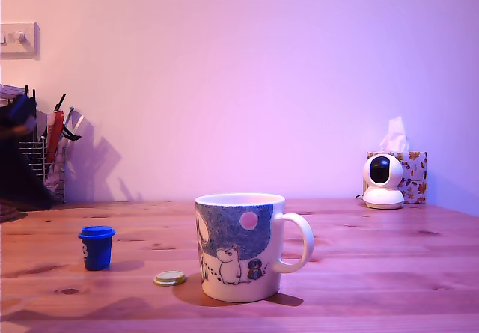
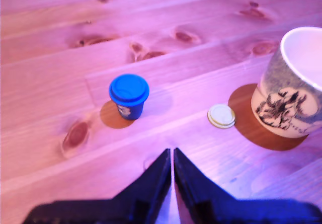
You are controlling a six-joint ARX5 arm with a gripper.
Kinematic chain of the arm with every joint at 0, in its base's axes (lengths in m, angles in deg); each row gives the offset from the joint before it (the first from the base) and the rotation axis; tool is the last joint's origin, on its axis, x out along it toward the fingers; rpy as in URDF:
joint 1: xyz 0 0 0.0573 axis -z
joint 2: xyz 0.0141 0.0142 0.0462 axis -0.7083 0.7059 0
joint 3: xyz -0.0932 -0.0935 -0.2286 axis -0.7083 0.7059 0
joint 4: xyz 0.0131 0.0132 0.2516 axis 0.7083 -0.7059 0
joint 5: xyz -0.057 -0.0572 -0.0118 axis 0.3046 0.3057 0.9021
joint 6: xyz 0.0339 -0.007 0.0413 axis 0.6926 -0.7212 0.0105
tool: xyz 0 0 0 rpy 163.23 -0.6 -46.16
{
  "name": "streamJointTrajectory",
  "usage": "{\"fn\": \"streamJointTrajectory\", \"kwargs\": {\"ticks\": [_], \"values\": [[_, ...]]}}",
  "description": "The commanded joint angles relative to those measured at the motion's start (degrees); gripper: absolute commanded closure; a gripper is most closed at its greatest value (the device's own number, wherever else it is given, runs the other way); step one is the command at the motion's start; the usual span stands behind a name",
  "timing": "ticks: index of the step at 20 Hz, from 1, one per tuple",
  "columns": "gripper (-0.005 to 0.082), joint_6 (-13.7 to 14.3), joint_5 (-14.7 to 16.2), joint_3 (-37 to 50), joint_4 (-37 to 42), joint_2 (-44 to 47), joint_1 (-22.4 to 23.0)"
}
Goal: Pick up the coffee capsules on the table and drop them inside the coffee cup
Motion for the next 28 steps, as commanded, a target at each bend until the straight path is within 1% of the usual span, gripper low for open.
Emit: {"fn": "streamJointTrajectory", "kwargs": {"ticks": [1,2,3,5,6,7,13,15,16,18,20,21,22,26,28], "values": [[0.0717,-0.3,0.0,1.4,0.6,0.5,-0.1],[0.0646,-0.3,0.0,1.4,0.6,0.5,-0.1],[0.0553,-0.3,0.0,1.4,0.8,0.5,-0.1],[0.0323,-0.2,0.0,1.4,0.9,0.5,-0.1],[0.0228,-0.2,-0.2,1.4,0.9,0.5,-0.1],[0.0195,0.2,-0.5,1.4,0.9,0.5,-0.1],[0.0199,0.5,-0.8,1.4,1.3,0.5,-0.1],[0.0201,1.1,-1.3,1.4,2.4,0.5,-0.1],[0.0201,2.2,-1.4,1.4,3.4,0.5,-0.1],[0.0202,3.6,-1.5,1.4,6.0,1.3,-0.5],[0.0203,6.1,-1.0,1.4,8.8,3.3,-0.8],[0.0203,6.1,0.2,1.5,10.2,4.6,-1.0],[0.0203,7.0,0.7,1.5,11.6,5.9,-1.2],[0.0203,8.0,0.7,1.8,19.0,11.8,-1.5],[0.0203,8.6,1.4,1.8,22.6,14.7,-2.1]]}}
